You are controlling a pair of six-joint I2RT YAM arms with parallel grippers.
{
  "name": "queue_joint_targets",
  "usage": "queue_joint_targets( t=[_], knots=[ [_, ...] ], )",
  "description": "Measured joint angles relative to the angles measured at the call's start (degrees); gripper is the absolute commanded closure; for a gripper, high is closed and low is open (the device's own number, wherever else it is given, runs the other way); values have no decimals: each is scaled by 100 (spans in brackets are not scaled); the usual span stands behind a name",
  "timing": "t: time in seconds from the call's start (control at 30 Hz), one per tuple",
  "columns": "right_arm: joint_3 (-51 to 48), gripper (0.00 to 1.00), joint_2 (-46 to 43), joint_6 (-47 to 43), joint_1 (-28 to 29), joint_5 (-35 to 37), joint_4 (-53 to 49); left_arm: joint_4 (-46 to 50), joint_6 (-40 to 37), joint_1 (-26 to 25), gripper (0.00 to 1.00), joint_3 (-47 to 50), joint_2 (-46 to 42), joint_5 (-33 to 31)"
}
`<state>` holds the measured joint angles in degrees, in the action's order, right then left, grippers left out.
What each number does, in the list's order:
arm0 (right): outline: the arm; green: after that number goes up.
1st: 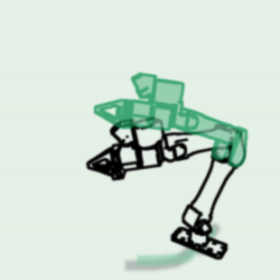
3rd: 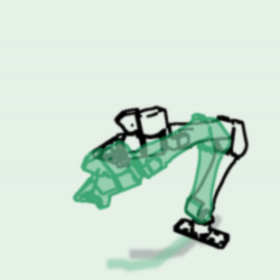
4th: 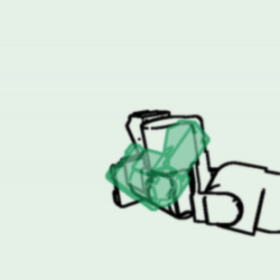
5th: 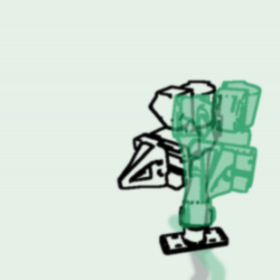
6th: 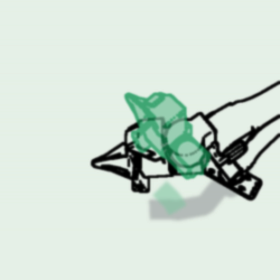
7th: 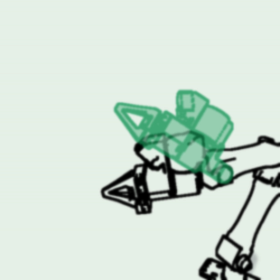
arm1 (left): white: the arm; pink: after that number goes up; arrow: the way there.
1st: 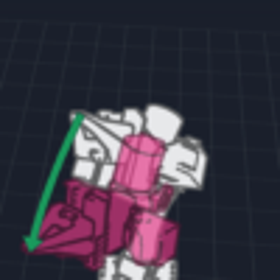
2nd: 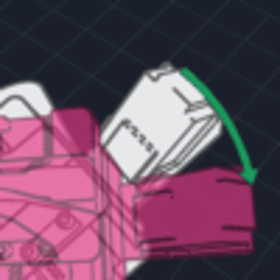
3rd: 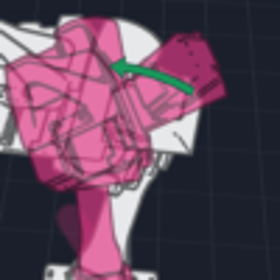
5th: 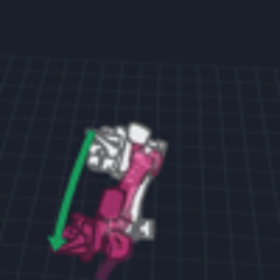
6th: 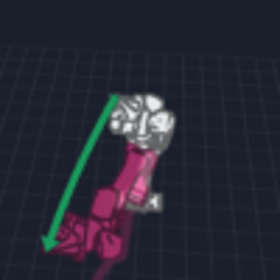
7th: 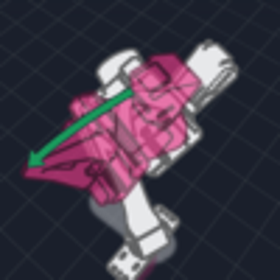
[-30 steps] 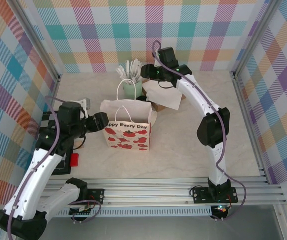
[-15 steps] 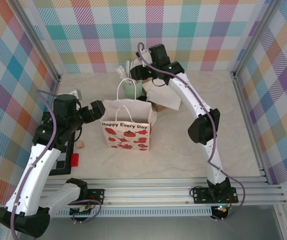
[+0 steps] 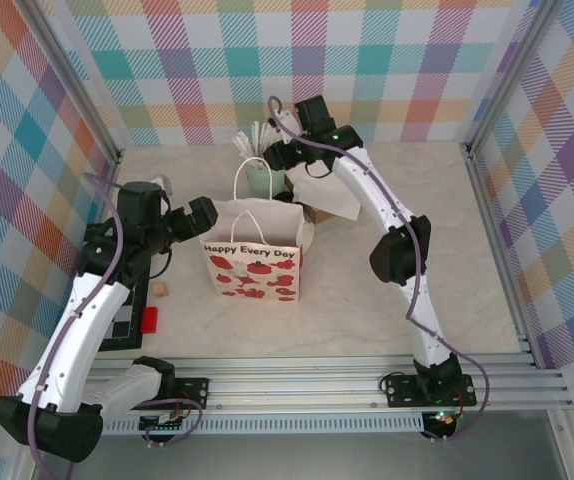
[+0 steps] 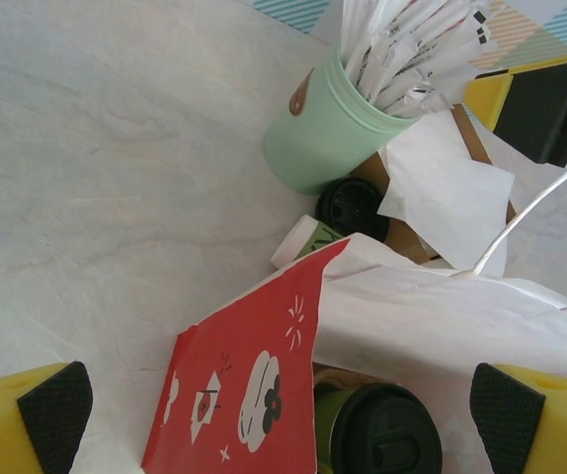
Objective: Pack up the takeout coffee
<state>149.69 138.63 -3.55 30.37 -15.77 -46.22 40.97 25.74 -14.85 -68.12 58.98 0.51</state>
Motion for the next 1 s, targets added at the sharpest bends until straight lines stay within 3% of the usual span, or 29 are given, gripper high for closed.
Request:
queue_joint_targets(
  t=[0.4, 0.73, 1.0],
  knots=[
    [269, 63, 315, -17, 2, -85, 2, -66, -4, 2, 0, 48, 87, 205],
    [269, 87, 415, 31, 13, -13, 160, -118, -28, 2, 0, 96, 323, 597],
    [269, 95, 330, 2, 15, 83, 319, -251, -52, 4, 0, 122, 358, 754]
  ],
)
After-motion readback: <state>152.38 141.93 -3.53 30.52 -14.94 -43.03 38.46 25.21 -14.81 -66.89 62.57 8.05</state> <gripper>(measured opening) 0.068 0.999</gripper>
